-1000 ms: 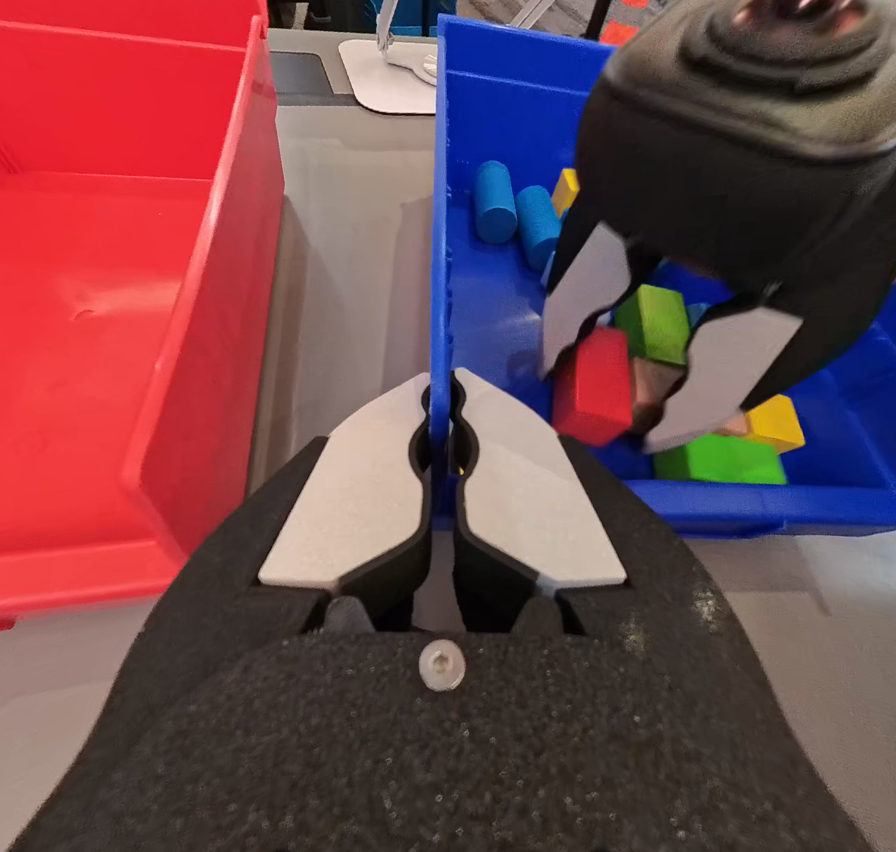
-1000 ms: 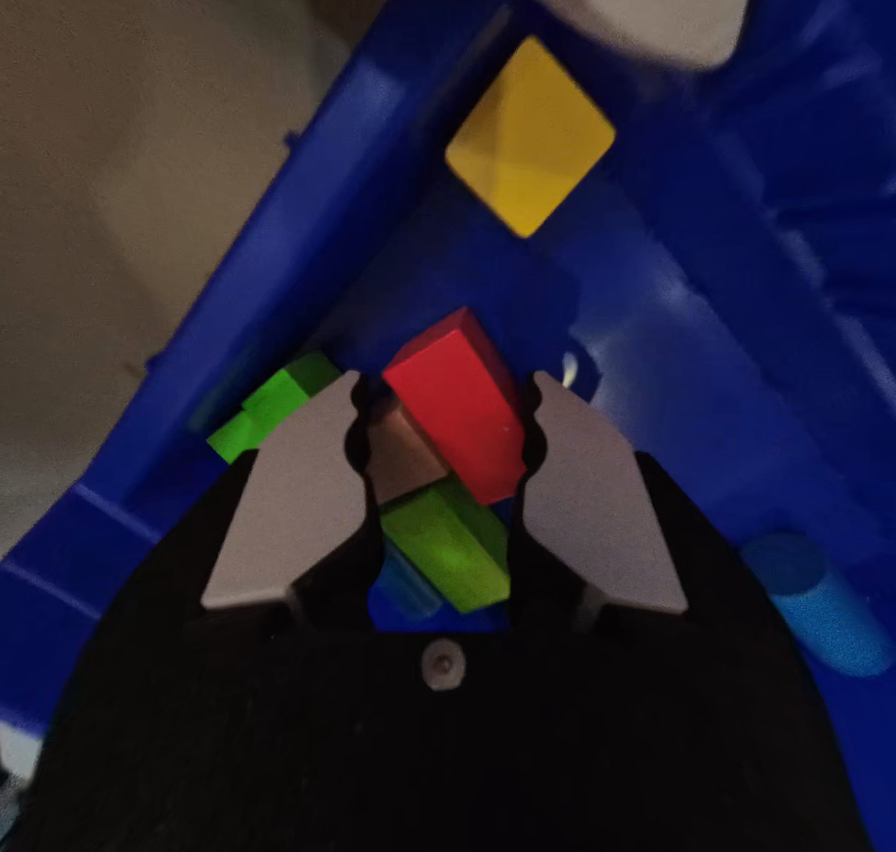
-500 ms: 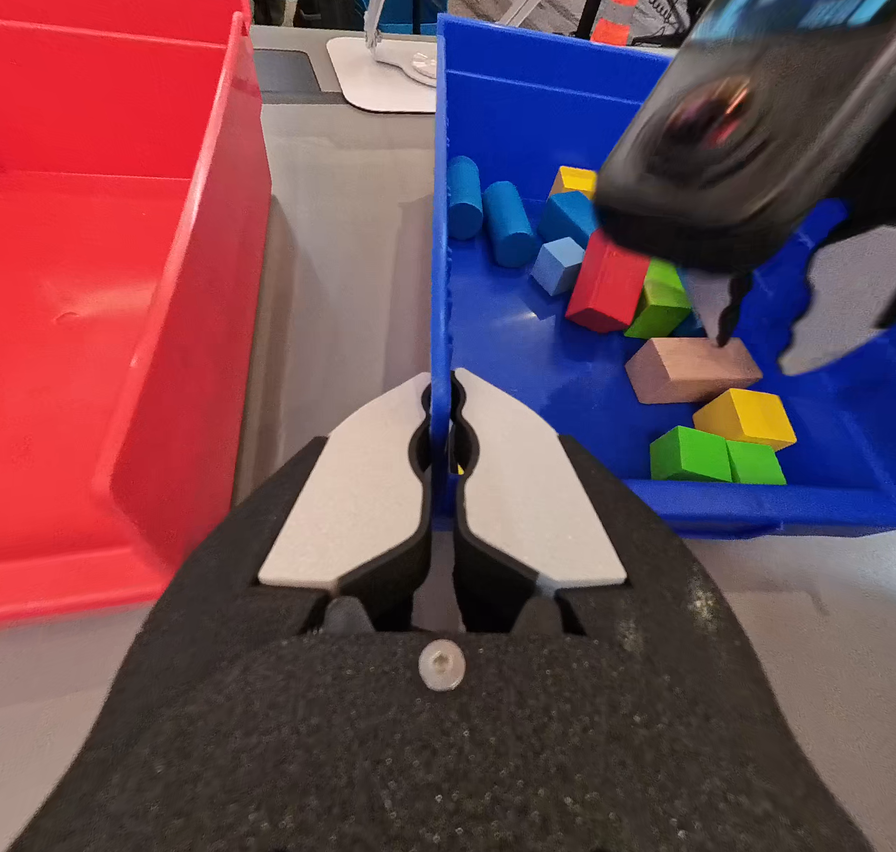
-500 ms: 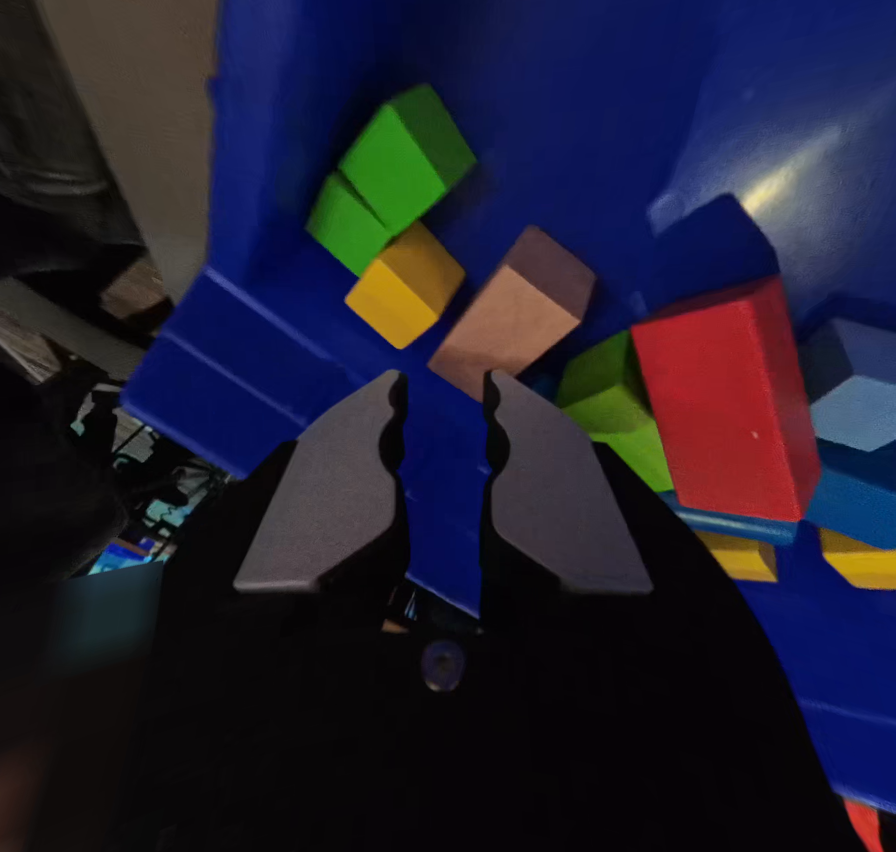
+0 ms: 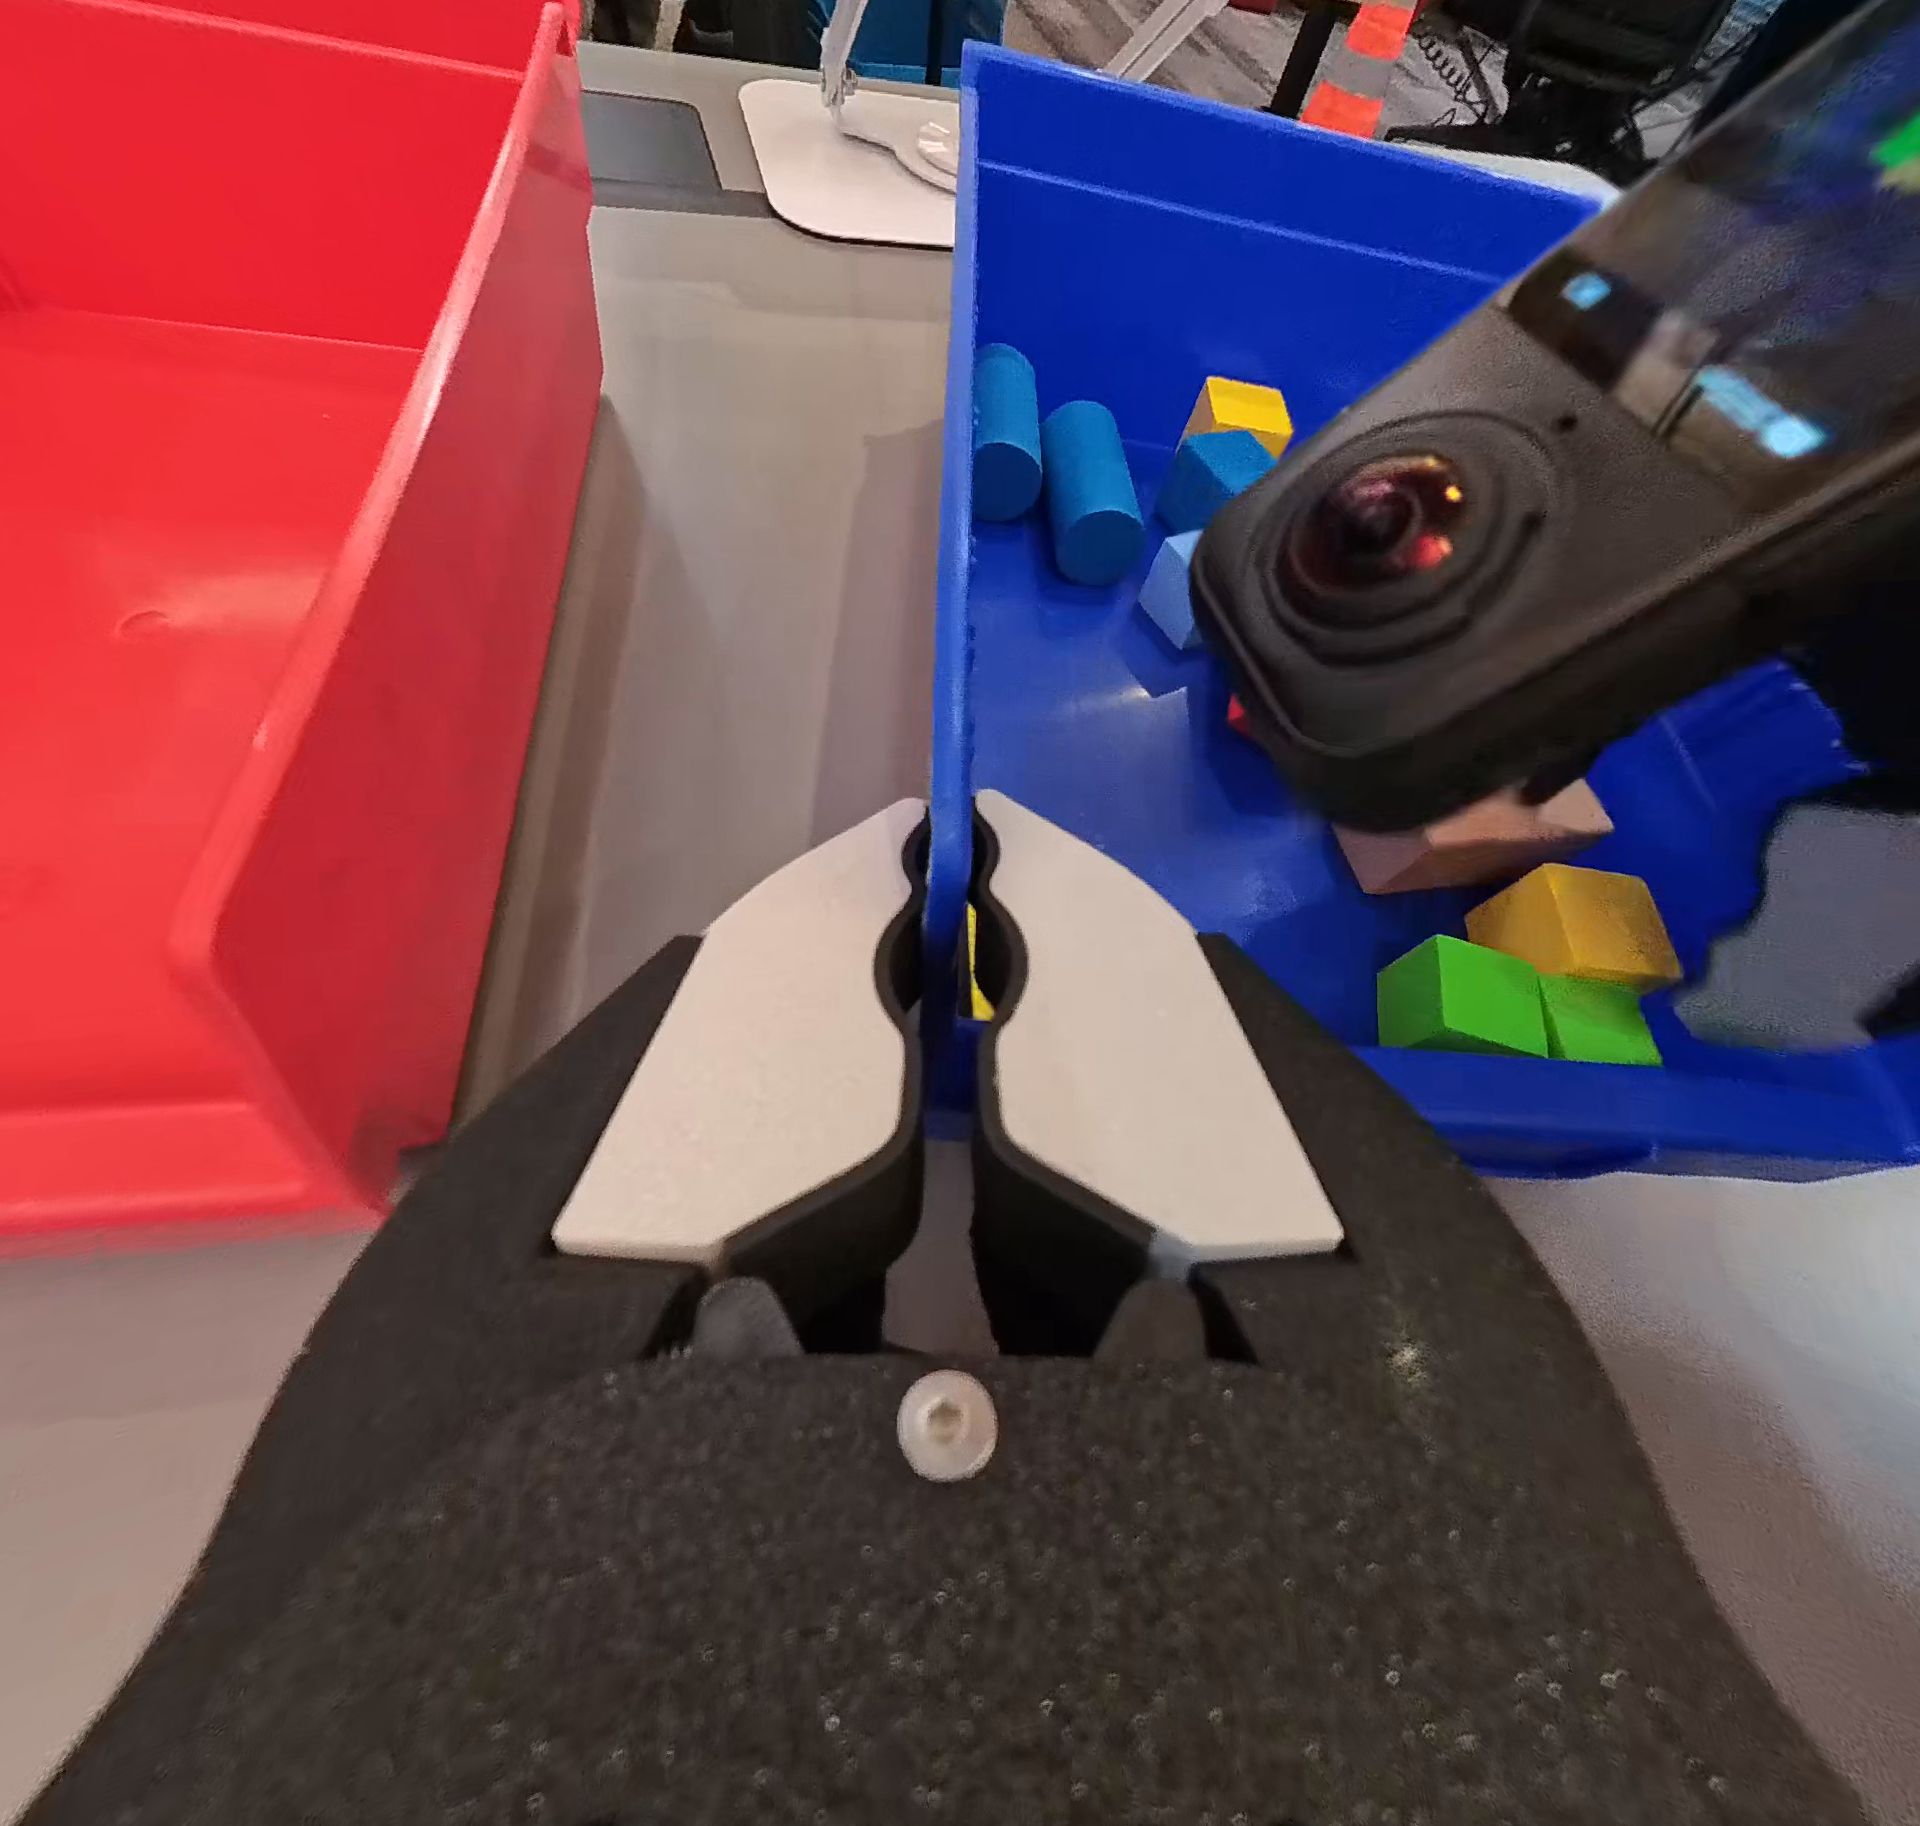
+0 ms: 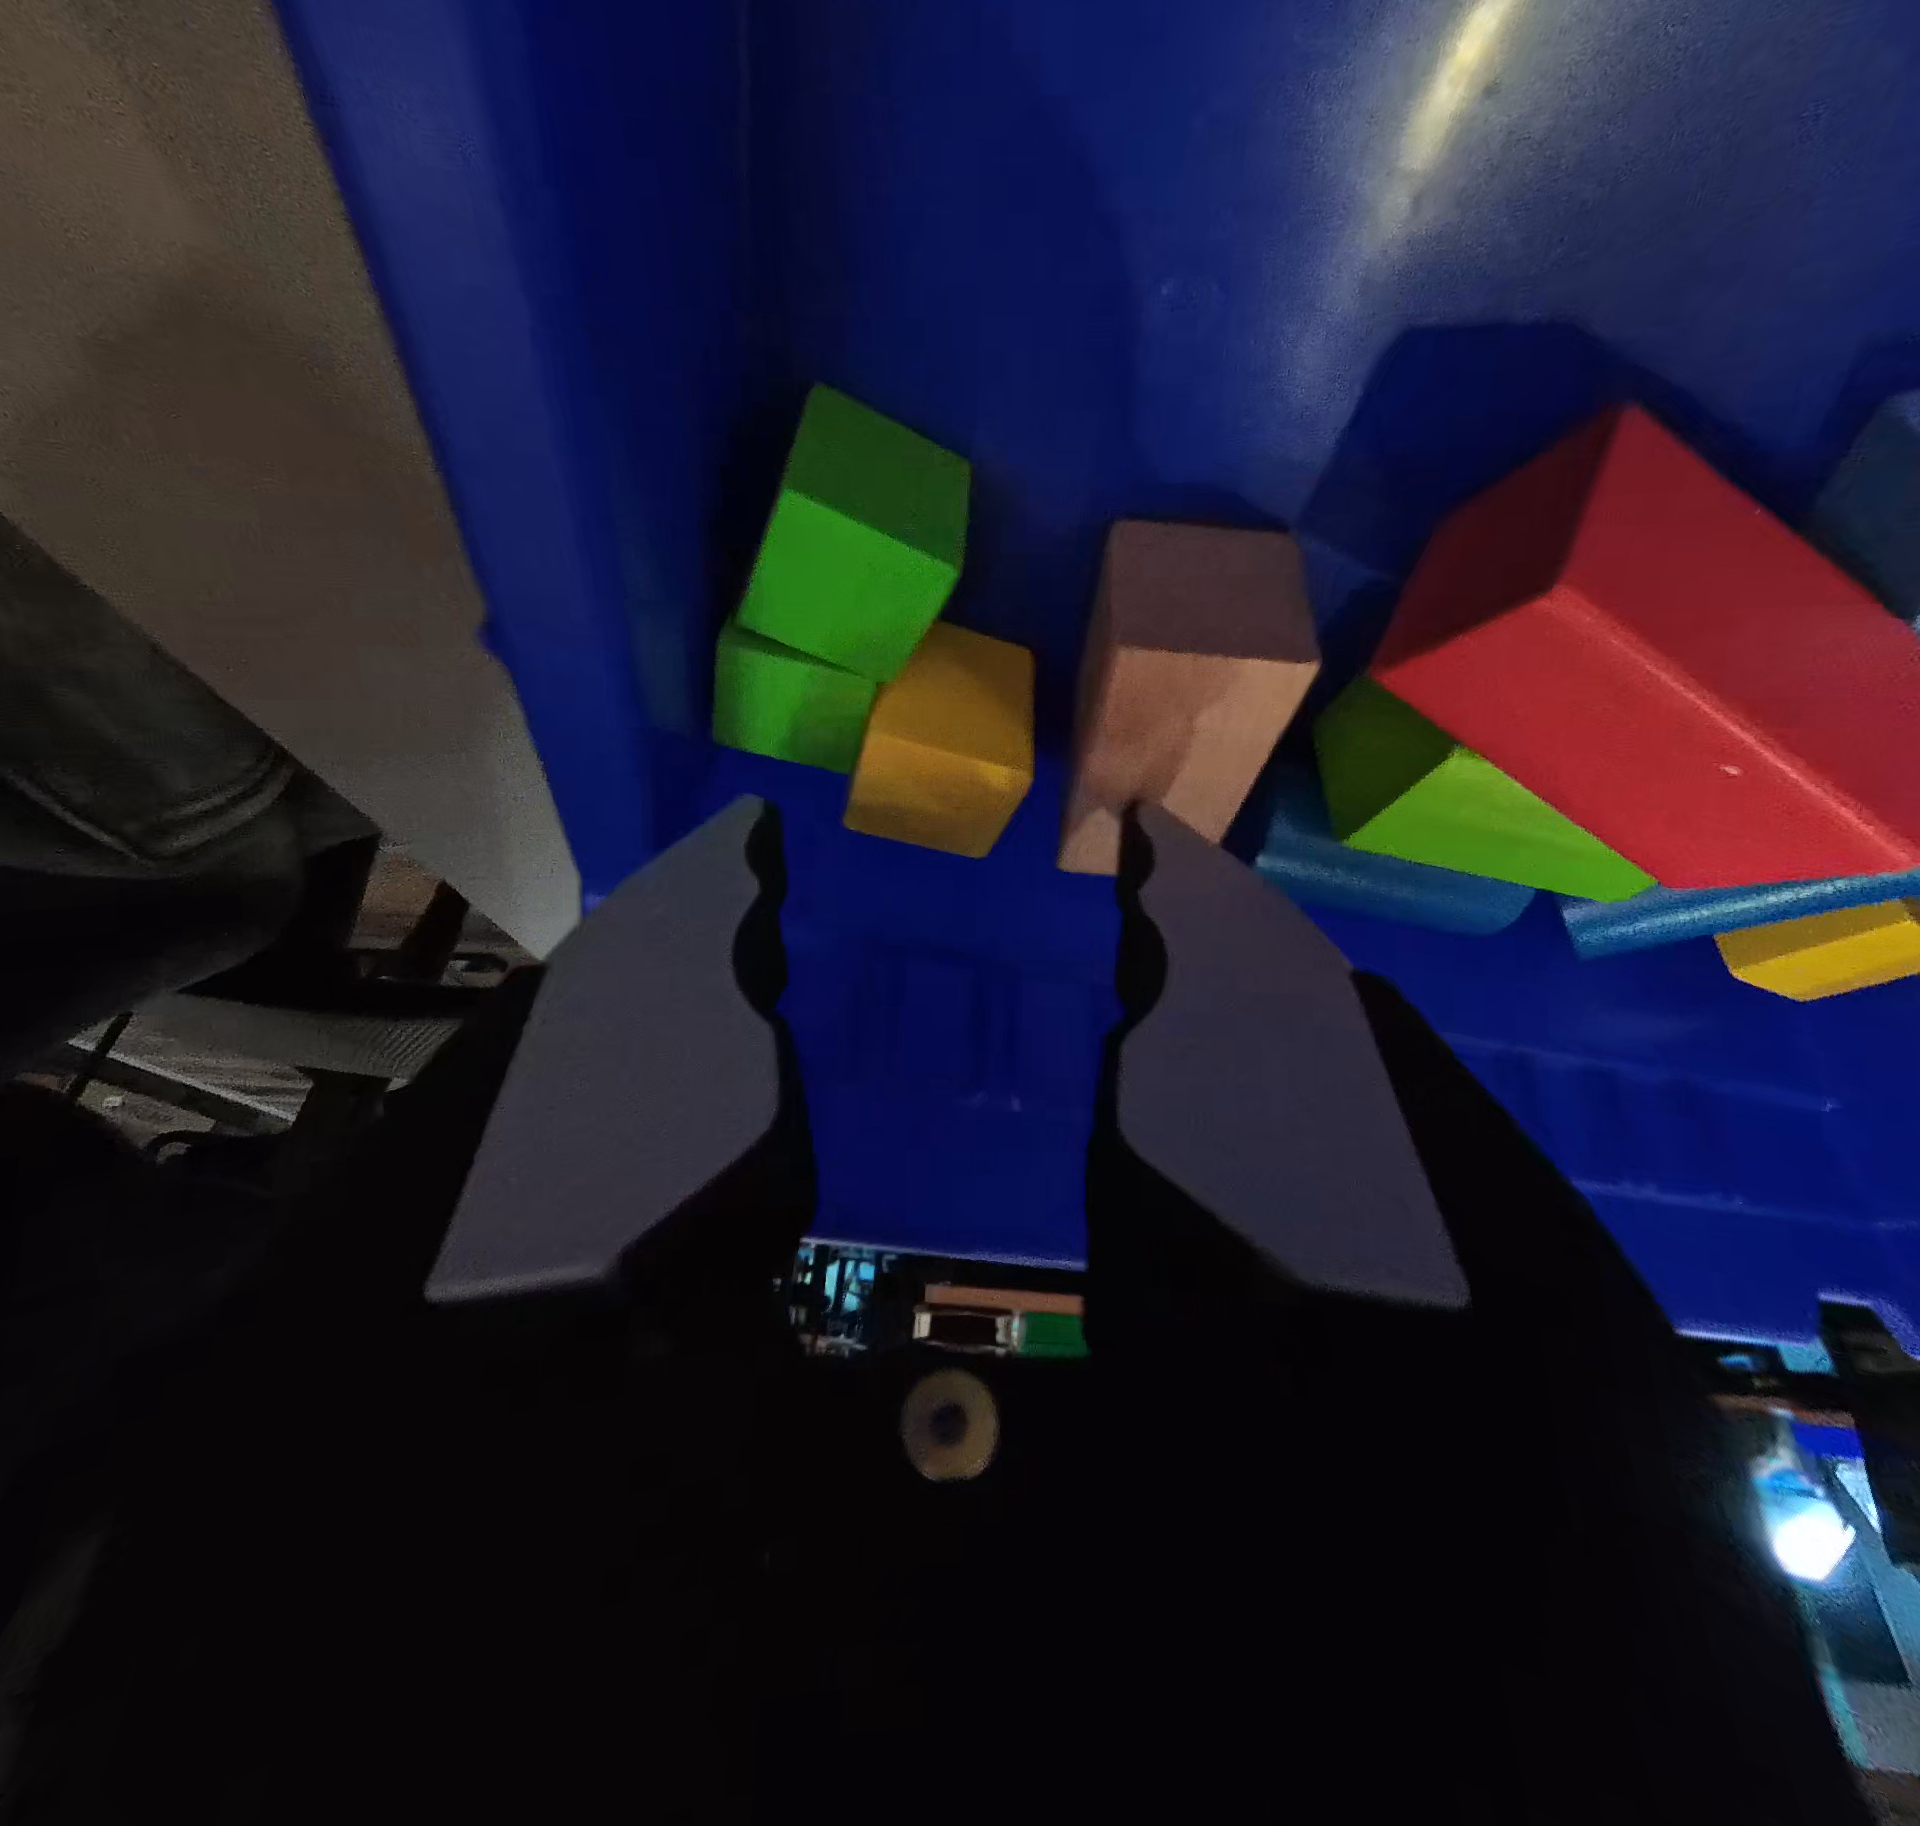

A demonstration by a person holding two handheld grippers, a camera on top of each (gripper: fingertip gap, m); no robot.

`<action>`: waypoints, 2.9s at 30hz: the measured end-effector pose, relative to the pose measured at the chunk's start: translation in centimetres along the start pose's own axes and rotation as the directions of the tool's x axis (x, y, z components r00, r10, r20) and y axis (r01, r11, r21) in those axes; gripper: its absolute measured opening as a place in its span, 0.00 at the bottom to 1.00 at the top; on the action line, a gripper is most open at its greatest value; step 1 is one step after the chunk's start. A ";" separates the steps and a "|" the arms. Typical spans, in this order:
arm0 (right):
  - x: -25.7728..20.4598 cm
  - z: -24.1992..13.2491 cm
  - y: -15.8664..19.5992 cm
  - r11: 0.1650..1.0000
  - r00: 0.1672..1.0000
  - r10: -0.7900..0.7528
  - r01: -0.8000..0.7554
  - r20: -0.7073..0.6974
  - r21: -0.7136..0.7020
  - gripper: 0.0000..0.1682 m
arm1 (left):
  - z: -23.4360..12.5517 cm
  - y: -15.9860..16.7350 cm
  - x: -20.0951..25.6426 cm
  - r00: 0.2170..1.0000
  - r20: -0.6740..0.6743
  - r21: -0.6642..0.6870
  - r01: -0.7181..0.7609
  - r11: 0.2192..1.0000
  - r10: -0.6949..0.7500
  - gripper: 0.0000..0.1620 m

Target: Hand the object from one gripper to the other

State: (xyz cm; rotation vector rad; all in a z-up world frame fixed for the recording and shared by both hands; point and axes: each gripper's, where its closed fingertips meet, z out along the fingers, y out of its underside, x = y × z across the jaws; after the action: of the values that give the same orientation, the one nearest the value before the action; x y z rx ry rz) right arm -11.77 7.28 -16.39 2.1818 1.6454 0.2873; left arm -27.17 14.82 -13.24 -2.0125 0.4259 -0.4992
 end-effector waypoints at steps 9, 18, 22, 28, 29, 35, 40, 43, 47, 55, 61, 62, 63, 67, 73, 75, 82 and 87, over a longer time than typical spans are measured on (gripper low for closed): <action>2.2 0.5 -1.2 0.994 0.978 -0.108 0.103 -0.176 -0.040 0.63 | -0.1 0.0 -0.2 1.000 -0.014 0.002 0.012 1.000 -0.012 0.02; 11.8 -9.4 -2.5 0.772 0.916 0.298 -0.066 -0.270 0.632 0.50 | -0.1 -0.1 -0.2 1.000 -0.014 0.008 0.011 1.000 -0.011 0.02; 9.4 -13.5 0.3 0.484 0.892 0.446 -0.176 -0.068 0.857 0.50 | -0.1 0.0 -0.1 1.000 -0.013 0.008 0.003 1.000 -0.003 0.02; 2.8 -11.1 5.3 0.041 0.682 0.725 -0.189 0.102 0.981 0.62 | -0.5 0.2 0.3 1.000 0.008 0.012 0.003 1.000 -0.003 0.02; 1.4 -9.2 5.5 -0.023 0.646 0.747 -0.209 0.156 0.978 0.59 | -0.6 0.3 0.4 1.000 0.015 0.012 -0.004 1.000 0.004 0.02; -3.2 -1.7 4.0 -0.249 0.554 0.734 -0.319 0.393 0.914 0.40 | -0.9 1.1 3.4 0.996 0.032 -0.003 -0.088 0.996 0.088 0.02; 1.3 0.5 8.1 -0.285 0.286 0.866 -0.395 0.411 0.873 0.08 | 0.5 0.6 6.1 0.987 0.049 0.014 -0.152 0.988 0.151 0.03; 2.8 -0.3 11.1 -0.311 0.197 0.896 -0.359 0.397 0.880 0.01 | -0.5 -1.5 8.4 0.975 0.093 0.105 -0.210 0.972 0.200 0.03; 0.5 -4.1 12.6 -0.349 0.186 0.913 -0.102 0.363 0.932 0.02 | -2.5 -3.3 8.5 0.969 0.117 0.225 -0.241 0.944 0.219 0.03; 0.4 -0.5 9.3 -0.322 0.211 0.897 -0.294 0.390 0.900 0.03 | -1.0 0.5 6.6 0.981 0.088 0.085 -0.178 0.980 0.170 0.02; -0.7 -3.4 9.8 -0.361 0.200 0.906 -0.093 0.372 0.928 0.02 | -3.5 -2.1 6.7 0.973 0.117 0.294 -0.226 0.929 0.199 0.02; -1.1 -4.3 10.2 -0.360 0.190 0.914 -0.031 0.359 0.933 0.02 | -4.3 -2.9 6.9 0.969 0.128 0.351 -0.245 0.904 0.212 0.02; -1.6 -5.3 10.6 -0.362 0.180 0.919 0.033 0.350 0.932 0.03 | -5.0 -3.7 7.0 0.964 0.139 0.407 -0.263 0.875 0.225 0.02; -1.7 -7.1 11.2 -0.343 0.148 0.936 0.165 0.321 0.925 0.02 | -5.1 -4.5 6.9 0.964 0.146 0.451 -0.263 0.853 0.221 0.03; -0.6 -4.5 9.6 -0.374 0.179 0.911 -0.024 0.373 0.927 0.02 | -3.5 -2.6 6.0 0.971 0.129 0.304 -0.234 0.923 0.203 0.02; -0.3 -4.0 9.2 -0.365 0.186 0.909 -0.080 0.373 0.928 0.03 | -2.8 -2.2 5.7 0.975 0.112 0.247 -0.216 0.945 0.194 0.02; 4.2 -3.2 7.3 -0.346 0.197 0.888 -0.307 0.415 0.887 0.03 | 1.7 -3.2 2.9 0.986 0.130 0.039 -0.113 0.993 0.107 0.01; 3.3 -4.6 7.0 -0.308 0.255 0.879 -0.344 0.404 0.887 0.03 | -1.4 -3.0 3.1 0.989 0.124 0.045 -0.084 0.995 0.078 0.02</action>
State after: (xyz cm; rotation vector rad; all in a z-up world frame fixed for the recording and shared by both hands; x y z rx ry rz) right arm -6.49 9.61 -9.47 4.2775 -0.0904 0.0306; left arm -24.93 13.66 -9.43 -1.9566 0.4142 -0.3312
